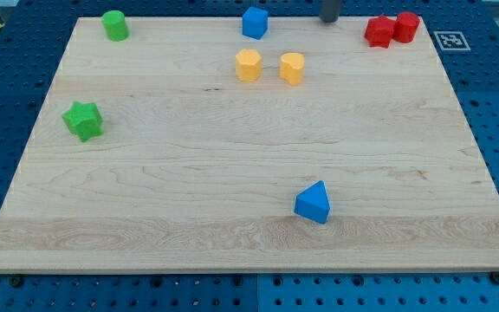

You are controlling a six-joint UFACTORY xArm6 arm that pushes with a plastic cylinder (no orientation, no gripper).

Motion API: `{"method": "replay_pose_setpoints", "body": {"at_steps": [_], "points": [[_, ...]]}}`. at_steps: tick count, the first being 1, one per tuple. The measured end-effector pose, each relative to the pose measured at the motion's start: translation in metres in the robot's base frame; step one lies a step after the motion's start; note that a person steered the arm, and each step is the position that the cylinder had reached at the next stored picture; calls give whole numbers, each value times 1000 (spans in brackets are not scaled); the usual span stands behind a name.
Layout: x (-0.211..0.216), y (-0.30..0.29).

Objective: Place the red star below the red circle

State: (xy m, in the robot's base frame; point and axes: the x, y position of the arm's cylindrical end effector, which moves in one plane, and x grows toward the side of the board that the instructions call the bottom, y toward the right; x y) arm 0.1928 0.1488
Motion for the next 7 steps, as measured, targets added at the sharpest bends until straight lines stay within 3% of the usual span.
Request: {"method": "replay_pose_setpoints", "body": {"at_steps": [1, 3, 7], "points": [[-2, 36], [11, 54], [62, 60]]}}
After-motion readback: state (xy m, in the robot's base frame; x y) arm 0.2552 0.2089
